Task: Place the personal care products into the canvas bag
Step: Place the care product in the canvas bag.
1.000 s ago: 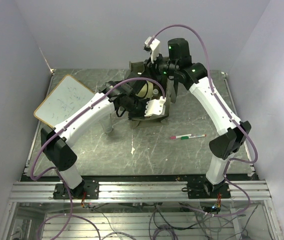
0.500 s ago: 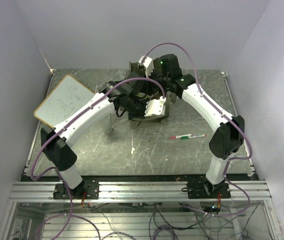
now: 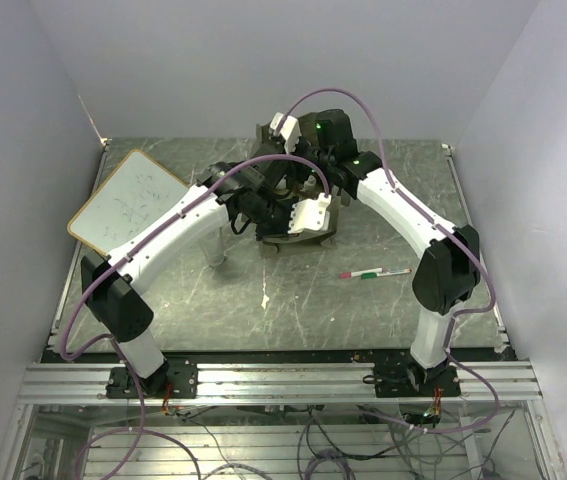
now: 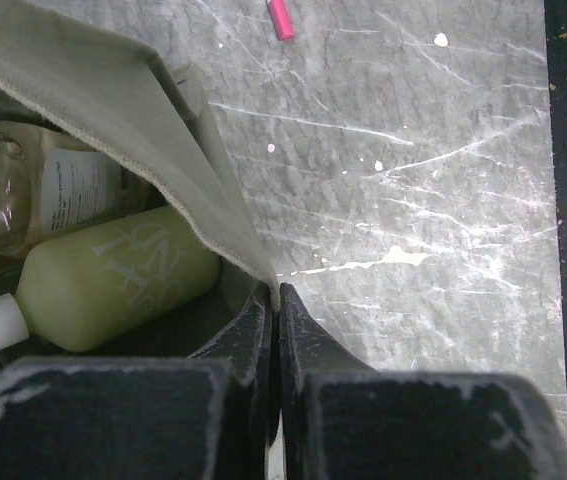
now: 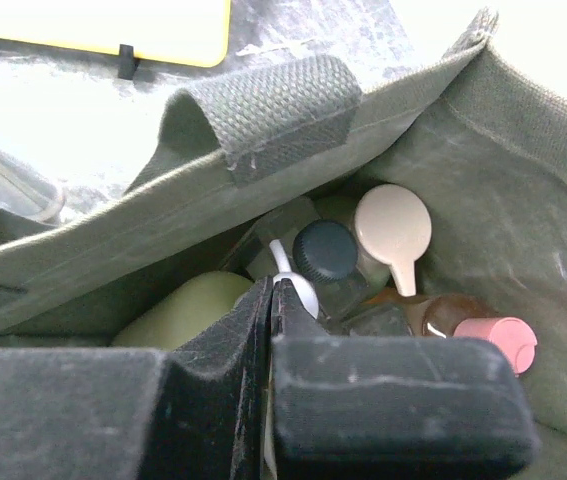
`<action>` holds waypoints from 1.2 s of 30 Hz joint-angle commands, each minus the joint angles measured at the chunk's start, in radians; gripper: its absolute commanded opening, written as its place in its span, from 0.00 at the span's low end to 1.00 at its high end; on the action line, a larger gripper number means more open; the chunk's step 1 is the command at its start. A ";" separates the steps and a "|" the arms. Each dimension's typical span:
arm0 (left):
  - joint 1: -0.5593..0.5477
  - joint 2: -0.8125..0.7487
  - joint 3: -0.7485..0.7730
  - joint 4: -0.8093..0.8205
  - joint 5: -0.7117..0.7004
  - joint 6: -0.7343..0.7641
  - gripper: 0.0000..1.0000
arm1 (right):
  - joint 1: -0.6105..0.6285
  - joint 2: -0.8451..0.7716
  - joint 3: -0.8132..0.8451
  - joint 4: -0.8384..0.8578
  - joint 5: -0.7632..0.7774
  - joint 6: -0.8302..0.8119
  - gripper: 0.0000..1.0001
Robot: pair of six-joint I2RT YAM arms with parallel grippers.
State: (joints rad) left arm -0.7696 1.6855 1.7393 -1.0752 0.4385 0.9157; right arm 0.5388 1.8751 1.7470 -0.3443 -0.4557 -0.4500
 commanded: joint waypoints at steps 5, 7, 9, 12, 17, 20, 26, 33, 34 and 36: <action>-0.012 -0.075 0.008 -0.054 0.091 -0.019 0.07 | 0.005 0.039 0.029 0.015 -0.002 -0.053 0.00; -0.012 -0.077 -0.001 -0.053 0.084 -0.017 0.07 | 0.004 0.032 0.025 -0.010 -0.014 -0.062 0.00; -0.011 -0.079 -0.006 -0.054 0.080 -0.013 0.07 | 0.002 0.027 0.037 -0.042 -0.036 -0.064 0.00; -0.013 -0.085 -0.017 -0.058 0.081 -0.007 0.07 | -0.003 0.016 0.065 -0.097 -0.085 -0.051 0.00; -0.010 -0.089 -0.037 -0.066 0.087 0.004 0.07 | -0.012 -0.011 0.055 -0.123 -0.154 0.063 0.13; -0.008 -0.090 -0.041 -0.071 0.090 0.010 0.07 | -0.011 -0.005 0.049 -0.108 -0.158 0.140 0.26; -0.002 -0.085 -0.041 -0.069 0.098 0.009 0.07 | -0.011 0.037 0.071 -0.085 -0.088 0.215 0.45; 0.003 -0.084 -0.043 -0.068 0.107 0.011 0.07 | -0.011 0.101 0.126 -0.095 0.013 0.271 0.58; 0.003 -0.084 -0.043 -0.067 0.109 0.011 0.07 | -0.011 0.106 0.129 -0.090 0.024 0.279 0.61; 0.003 -0.086 -0.043 -0.066 0.112 0.010 0.07 | -0.011 0.115 0.129 -0.078 0.047 0.297 0.63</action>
State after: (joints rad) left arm -0.7601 1.6535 1.6966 -1.0756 0.4507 0.9325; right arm 0.5312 1.9594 1.8484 -0.4431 -0.4801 -0.2123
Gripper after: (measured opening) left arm 0.072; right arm 0.612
